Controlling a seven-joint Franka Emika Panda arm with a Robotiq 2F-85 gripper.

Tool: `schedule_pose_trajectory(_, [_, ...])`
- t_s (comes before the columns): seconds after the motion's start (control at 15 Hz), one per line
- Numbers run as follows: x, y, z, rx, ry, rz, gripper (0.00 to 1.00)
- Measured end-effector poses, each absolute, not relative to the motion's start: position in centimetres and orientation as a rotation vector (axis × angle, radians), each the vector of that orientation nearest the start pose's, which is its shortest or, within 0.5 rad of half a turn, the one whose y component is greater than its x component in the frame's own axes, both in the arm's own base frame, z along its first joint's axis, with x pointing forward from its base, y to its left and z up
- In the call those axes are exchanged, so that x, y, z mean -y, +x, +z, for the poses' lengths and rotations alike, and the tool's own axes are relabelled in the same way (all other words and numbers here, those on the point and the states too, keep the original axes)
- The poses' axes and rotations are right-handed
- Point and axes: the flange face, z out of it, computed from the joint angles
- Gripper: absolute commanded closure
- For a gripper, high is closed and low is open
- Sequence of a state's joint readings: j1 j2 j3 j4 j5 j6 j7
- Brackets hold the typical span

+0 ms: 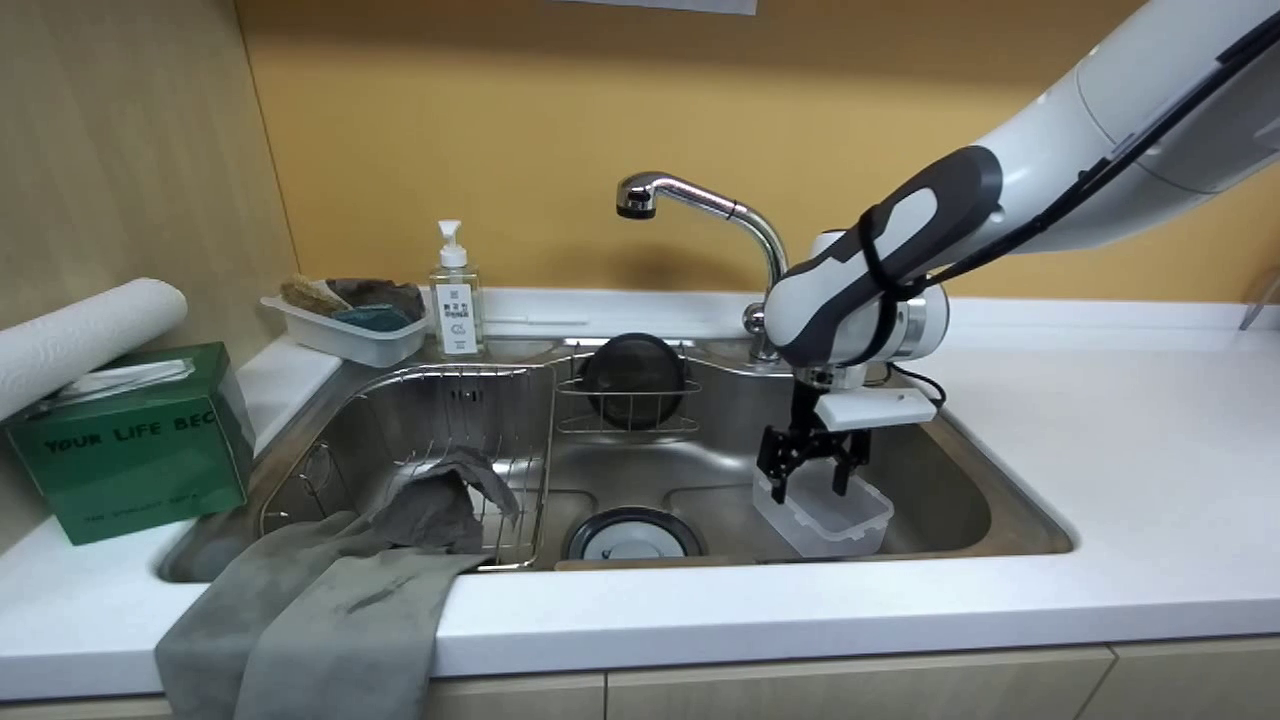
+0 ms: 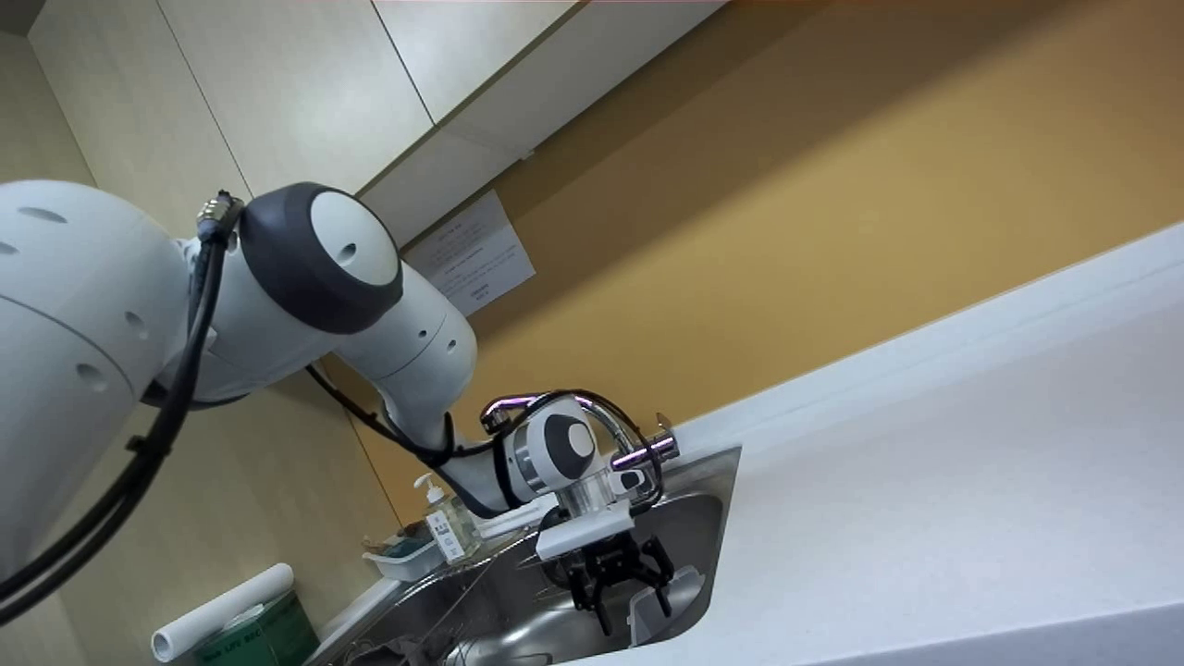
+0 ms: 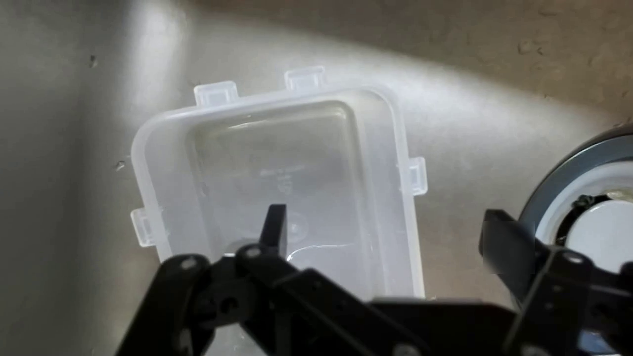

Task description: Remove the clear container from the sink and put it on the right side of the counter.

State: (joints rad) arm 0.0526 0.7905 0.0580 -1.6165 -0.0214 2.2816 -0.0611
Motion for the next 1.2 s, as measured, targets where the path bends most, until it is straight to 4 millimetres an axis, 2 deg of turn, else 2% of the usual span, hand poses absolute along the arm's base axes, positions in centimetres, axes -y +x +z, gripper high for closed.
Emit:
schedule_pose_trajectory(0.07, [-7.0, 67.2, 14.8, 0.268, -3.100, 0.198, 0.00])
schedule_pose_trajectory(0.13, [-7.1, 67.2, 14.7, 0.270, -3.099, 0.200, 0.25])
schedule_pose_trajectory(0.2, [-7.3, 67.1, 14.6, 0.276, -3.099, 0.202, 0.27])
schedule_pose_trajectory(0.27, [-7.5, 67.1, 14.5, 0.283, -3.099, 0.202, 0.33])
schedule_pose_trajectory(0.87, [-10.8, 66.7, 14.6, 0.379, -3.089, 0.202, 0.95])
schedule_pose_trajectory(1.0, [-11.0, 66.7, 14.6, 0.395, -3.085, 0.203, 1.00])
schedule_pose_trajectory(1.2, [-11.2, 66.6, 14.6, 0.424, -3.085, 0.203, 0.99])
